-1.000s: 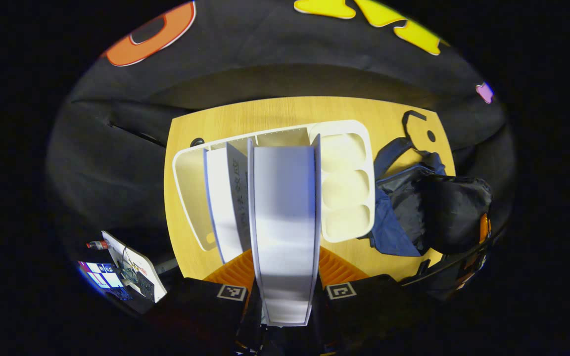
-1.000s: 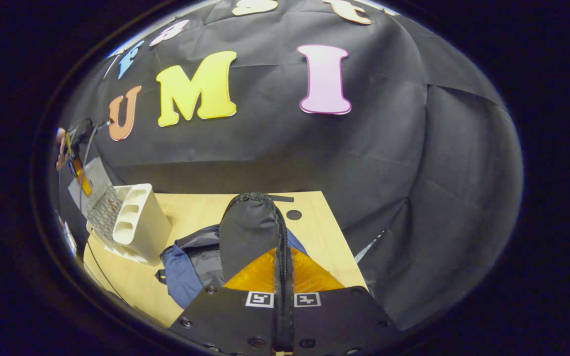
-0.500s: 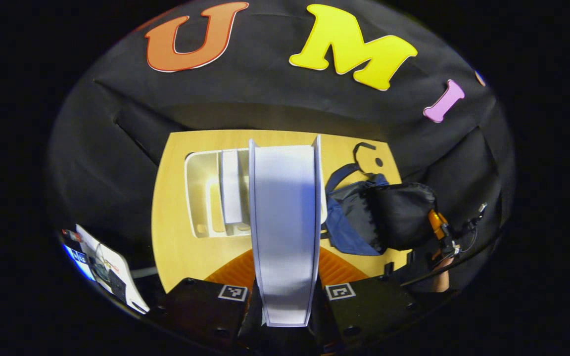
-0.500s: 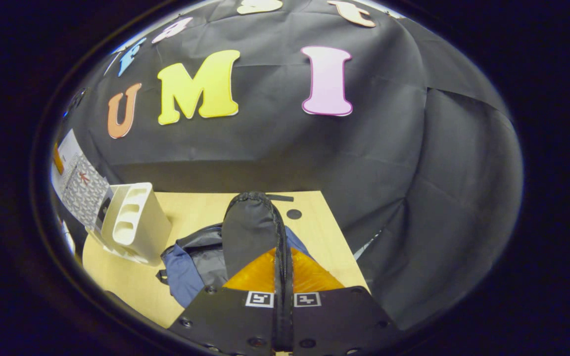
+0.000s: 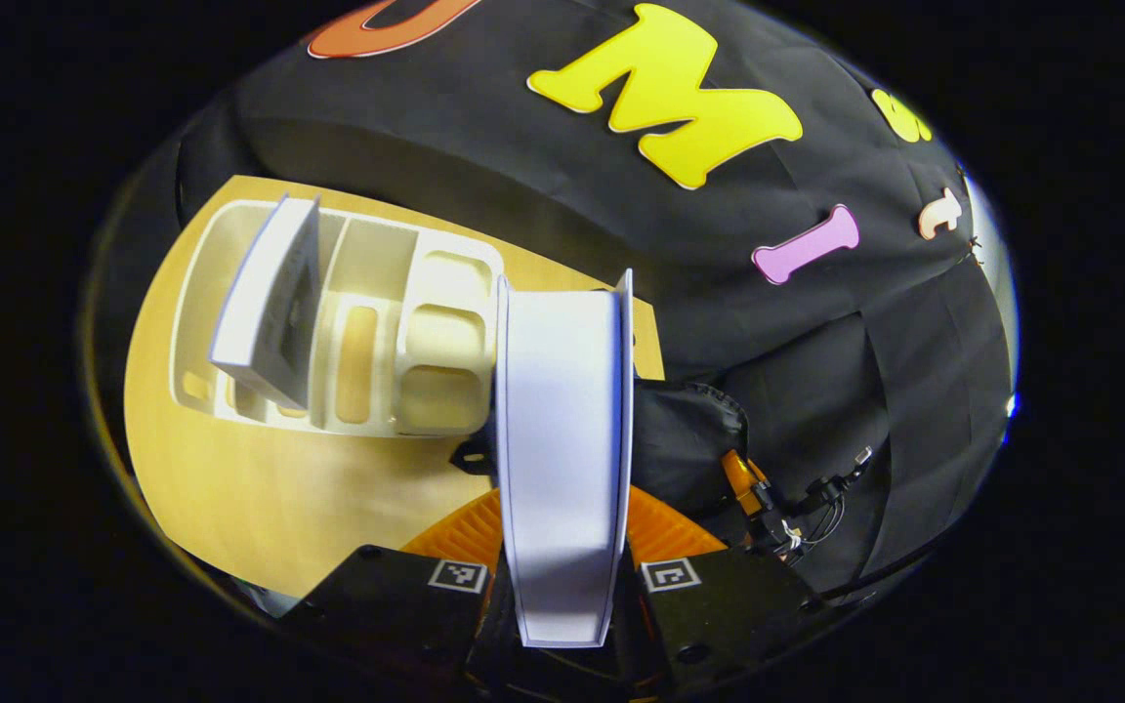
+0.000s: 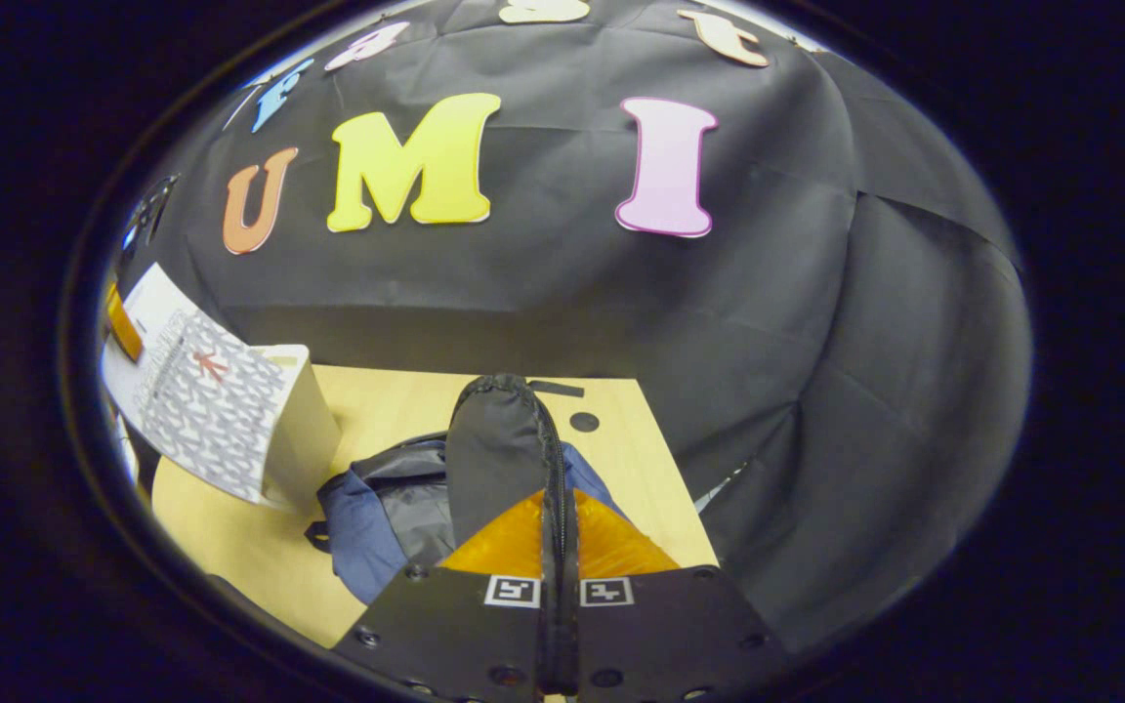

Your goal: Open the schoolbag, grab two books from the bookshelf and put them into the schoolbag.

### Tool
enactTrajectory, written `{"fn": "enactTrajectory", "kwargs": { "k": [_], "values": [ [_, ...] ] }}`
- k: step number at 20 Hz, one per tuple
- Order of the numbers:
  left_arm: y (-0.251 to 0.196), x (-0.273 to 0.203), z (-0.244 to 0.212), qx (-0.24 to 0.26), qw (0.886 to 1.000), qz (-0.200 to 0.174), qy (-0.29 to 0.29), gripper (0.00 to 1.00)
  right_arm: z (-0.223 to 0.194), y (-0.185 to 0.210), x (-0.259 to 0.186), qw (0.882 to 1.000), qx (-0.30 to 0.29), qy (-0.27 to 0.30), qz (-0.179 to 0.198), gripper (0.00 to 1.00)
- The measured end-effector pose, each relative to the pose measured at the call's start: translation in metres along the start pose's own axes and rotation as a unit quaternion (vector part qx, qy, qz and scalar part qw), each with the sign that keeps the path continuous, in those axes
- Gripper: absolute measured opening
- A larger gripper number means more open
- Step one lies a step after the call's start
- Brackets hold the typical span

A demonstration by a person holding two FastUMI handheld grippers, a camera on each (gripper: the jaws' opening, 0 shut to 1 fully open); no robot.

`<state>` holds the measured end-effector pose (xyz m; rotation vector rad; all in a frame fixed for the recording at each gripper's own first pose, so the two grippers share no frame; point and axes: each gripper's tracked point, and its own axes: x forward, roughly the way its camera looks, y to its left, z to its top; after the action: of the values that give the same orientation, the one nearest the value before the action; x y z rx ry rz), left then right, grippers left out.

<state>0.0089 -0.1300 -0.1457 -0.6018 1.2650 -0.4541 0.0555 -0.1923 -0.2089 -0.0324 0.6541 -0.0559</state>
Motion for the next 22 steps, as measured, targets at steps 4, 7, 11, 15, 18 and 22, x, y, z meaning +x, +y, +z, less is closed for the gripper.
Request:
{"fn": "enactTrajectory", "kwargs": {
  "k": [4, 7, 11, 15, 18, 22],
  "values": [
    [-0.012, 0.058, -0.027, 0.011, 1.0, -0.002, -0.002, 0.43, 0.002, -0.001, 0.001, 1.0, 0.001, 0.001, 0.001, 0.0],
    [-0.02, 0.104, -0.045, 0.013, 1.0, -0.01, 0.002, 0.43, 0.002, -0.003, 0.002, 1.0, -0.004, 0.003, 0.002, 0.0],
    [-0.02, 0.16, -0.061, -0.01, 1.0, -0.021, 0.016, 0.43, 0.002, -0.007, 0.005, 1.0, 0.0, 0.007, 0.002, 0.0],
    [-0.024, 0.195, -0.067, -0.03, 0.998, -0.05, 0.017, 0.43, 0.003, -0.011, 0.006, 1.0, -0.002, 0.01, -0.002, 0.0],
    [-0.033, 0.214, -0.071, -0.05, 0.995, -0.084, 0.018, 0.43, 0.008, -0.017, 0.004, 1.0, -0.012, 0.014, -0.008, 0.0],
    [-0.039, 0.226, -0.074, -0.061, 0.991, -0.121, 0.005, 0.42, 0.02, -0.019, -0.003, 1.0, -0.018, 0.013, -0.012, 0.0]
  ]
}}
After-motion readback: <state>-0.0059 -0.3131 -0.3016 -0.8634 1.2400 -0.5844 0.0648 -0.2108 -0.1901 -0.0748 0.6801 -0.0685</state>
